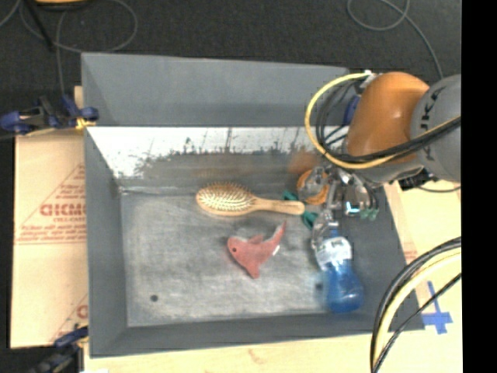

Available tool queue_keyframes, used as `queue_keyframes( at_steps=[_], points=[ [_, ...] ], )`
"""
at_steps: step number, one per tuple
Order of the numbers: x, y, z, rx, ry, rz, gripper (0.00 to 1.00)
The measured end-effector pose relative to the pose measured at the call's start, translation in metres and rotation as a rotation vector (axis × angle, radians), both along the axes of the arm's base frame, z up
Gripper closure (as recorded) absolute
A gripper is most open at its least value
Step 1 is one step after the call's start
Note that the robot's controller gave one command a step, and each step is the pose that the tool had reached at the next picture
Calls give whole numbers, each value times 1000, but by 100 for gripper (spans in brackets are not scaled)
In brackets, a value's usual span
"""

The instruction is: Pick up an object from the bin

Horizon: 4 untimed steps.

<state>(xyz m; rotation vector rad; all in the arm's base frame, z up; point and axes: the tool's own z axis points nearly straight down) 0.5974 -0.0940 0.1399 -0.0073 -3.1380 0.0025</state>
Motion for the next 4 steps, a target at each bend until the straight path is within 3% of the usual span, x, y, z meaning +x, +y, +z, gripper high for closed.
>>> queue_keyframes(
  at_steps=[1, 2, 3, 4],
  points=[
    [2, 0, 5, -1, -8, 2, 0],
    [8, 9, -13, -4, -15, 62, 0],
    [4, 32, -54, 1, -10, 135, 0],
    [-11, 62, -65, 1, -12, 78, 100]
  ],
)
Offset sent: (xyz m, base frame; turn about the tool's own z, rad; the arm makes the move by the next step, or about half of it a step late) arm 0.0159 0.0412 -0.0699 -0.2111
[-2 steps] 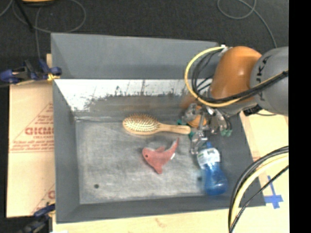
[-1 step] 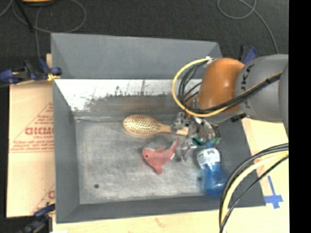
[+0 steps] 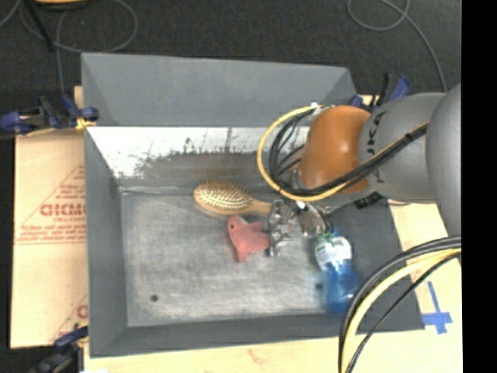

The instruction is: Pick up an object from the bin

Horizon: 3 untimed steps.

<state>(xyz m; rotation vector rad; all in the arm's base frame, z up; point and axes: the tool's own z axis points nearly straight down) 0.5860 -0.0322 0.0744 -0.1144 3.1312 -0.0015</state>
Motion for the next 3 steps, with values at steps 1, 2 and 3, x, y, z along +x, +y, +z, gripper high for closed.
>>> queue_keyframes(
  at_steps=[1, 2, 3],
  points=[
    [0, 0, 0, 0, 0, 1, 100],
    [-5, 4, 120, -1, 4, 56, 100],
    [-5, 4, 120, -2, 4, 57, 100]
  ],
)
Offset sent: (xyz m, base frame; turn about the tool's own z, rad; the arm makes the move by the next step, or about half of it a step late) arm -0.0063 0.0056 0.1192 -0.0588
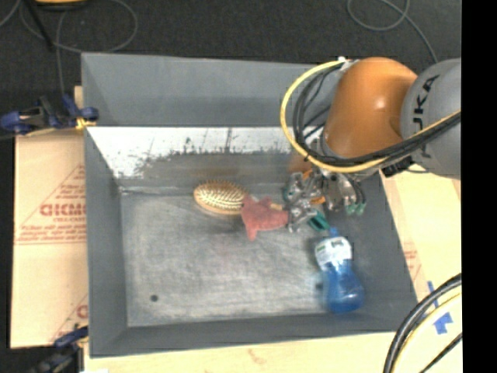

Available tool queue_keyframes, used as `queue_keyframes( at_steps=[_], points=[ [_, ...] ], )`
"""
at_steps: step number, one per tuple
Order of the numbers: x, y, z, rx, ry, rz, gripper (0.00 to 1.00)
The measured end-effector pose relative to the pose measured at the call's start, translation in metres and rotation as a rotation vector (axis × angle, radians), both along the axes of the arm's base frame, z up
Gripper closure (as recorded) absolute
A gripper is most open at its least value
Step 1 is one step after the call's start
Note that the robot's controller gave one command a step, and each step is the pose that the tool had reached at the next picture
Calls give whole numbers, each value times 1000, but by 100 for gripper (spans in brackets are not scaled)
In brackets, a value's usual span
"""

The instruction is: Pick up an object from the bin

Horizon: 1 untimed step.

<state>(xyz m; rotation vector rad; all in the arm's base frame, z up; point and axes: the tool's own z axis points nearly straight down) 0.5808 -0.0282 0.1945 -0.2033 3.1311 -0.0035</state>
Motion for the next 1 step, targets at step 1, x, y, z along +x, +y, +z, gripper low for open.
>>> queue_keyframes(
  at_steps=[1],
  points=[
    [24, -4, 38, 1, 4, 69, 100]
  ],
)
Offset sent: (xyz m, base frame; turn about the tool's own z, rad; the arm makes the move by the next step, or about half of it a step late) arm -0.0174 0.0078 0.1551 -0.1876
